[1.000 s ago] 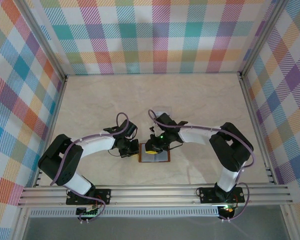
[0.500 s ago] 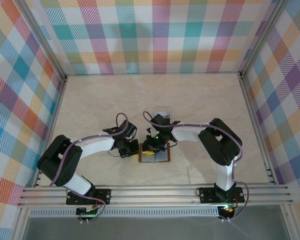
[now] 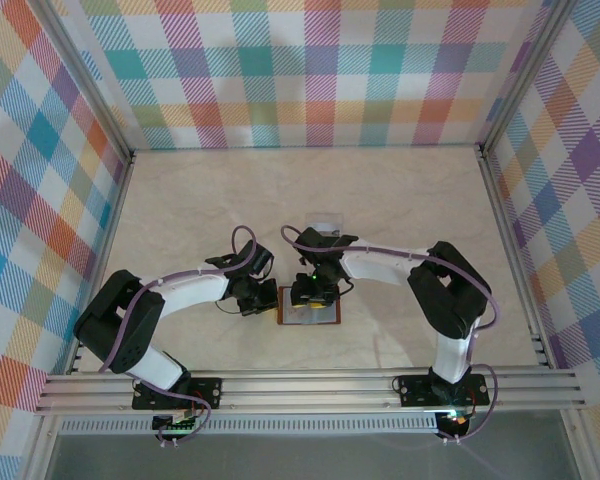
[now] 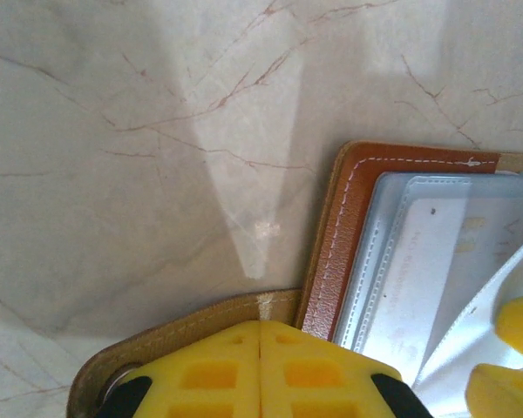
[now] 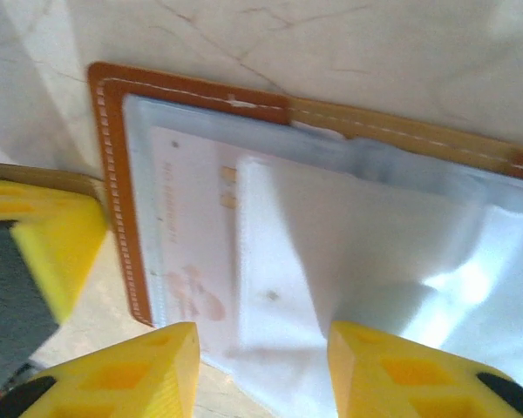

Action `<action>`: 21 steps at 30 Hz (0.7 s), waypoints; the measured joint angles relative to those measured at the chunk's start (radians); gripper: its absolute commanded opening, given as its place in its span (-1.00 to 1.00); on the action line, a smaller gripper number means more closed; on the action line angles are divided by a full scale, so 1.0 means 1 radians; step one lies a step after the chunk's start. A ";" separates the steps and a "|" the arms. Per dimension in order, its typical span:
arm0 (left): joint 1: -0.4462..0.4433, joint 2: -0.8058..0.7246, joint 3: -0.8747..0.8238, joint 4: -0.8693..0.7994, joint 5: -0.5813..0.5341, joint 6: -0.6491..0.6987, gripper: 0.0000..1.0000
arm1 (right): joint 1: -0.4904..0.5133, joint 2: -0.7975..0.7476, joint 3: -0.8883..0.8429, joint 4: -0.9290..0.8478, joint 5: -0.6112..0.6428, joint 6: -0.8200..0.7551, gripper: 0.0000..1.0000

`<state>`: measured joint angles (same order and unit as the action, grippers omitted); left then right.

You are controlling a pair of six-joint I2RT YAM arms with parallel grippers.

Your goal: Take the credit cards out of the card holder

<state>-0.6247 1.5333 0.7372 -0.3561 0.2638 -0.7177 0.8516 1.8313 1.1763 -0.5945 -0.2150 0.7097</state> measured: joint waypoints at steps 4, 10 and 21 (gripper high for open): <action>0.000 0.000 0.000 0.000 0.000 0.000 -0.84 | 0.001 -0.023 0.006 -0.076 0.071 -0.016 -0.03; 0.000 0.000 0.000 0.000 0.000 0.000 -0.85 | 0.001 -0.035 0.006 -0.126 0.116 -0.024 -0.03; 0.000 0.000 0.000 0.000 0.000 -0.001 -0.87 | 0.003 -0.060 0.006 -0.013 0.000 -0.003 -0.72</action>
<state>-0.6247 1.5333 0.7372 -0.3557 0.2642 -0.7185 0.8547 1.7718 1.1824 -0.6071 -0.2146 0.7067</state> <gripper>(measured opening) 0.069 0.165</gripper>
